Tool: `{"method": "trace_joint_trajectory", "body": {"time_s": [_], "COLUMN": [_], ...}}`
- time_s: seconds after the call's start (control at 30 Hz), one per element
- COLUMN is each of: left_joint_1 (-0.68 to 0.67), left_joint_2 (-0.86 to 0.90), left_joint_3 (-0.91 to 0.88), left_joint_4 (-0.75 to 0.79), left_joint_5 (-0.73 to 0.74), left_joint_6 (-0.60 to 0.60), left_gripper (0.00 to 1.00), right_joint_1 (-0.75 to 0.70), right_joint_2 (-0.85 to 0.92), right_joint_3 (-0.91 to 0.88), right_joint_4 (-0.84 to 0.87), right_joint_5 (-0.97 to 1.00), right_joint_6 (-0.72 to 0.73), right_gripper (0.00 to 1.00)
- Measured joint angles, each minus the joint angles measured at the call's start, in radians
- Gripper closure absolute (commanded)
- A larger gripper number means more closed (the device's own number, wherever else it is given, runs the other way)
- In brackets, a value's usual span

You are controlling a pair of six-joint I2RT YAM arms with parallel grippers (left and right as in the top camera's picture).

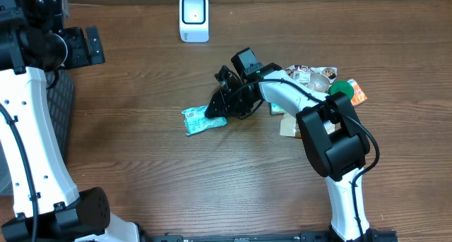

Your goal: Scan the item barcode

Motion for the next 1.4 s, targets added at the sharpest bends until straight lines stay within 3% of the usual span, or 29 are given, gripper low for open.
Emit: {"method": "trace_joint_trajectory", "body": {"time_s": [0.33,0.53,0.6,1.03,1.4], "left_joint_1": [0.000,0.000,0.000,0.000,0.000], "left_joint_2": [0.000,0.000,0.000,0.000,0.000], "left_joint_3": [0.000,0.000,0.000,0.000,0.000], "left_joint_4": [0.000,0.000,0.000,0.000,0.000], "left_joint_5": [0.000,0.000,0.000,0.000,0.000], "left_joint_6": [0.000,0.000,0.000,0.000,0.000], "left_gripper": [0.00,0.00,0.01,0.01,0.00], "right_joint_1": [0.008,0.021,0.022,-0.042,-0.208], "right_joint_2": [0.000,0.000,0.000,-0.030,-0.478], "right_joint_3": [-0.032,-0.048,-0.049,-0.071,-0.077], "right_joint_4": [0.051,0.058,0.058,0.024,-0.132], "right_joint_5": [-0.030,-0.032,-0.032,-0.148,-0.207], "right_joint_6": [0.051,0.069,0.071,0.061,0.059], "right_gripper": [0.65,0.85,0.96,0.96,0.96]}}
